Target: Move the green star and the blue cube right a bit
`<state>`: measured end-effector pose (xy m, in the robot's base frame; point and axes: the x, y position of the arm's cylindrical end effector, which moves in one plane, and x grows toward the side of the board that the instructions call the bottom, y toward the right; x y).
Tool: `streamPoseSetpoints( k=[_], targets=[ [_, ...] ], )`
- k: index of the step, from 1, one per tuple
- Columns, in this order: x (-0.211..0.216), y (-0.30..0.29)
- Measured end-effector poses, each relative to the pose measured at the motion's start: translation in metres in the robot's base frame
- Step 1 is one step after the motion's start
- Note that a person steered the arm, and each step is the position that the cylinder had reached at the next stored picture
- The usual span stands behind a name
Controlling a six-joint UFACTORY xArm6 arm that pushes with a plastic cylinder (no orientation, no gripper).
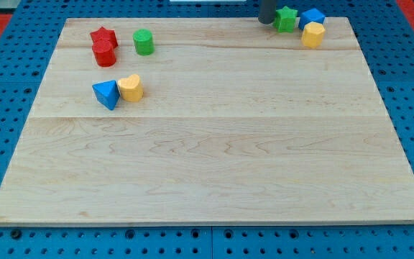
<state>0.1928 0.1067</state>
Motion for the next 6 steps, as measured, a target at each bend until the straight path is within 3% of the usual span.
streamPoseSetpoints(
  k=[6],
  targets=[
    [0.000,0.023]
  ],
)
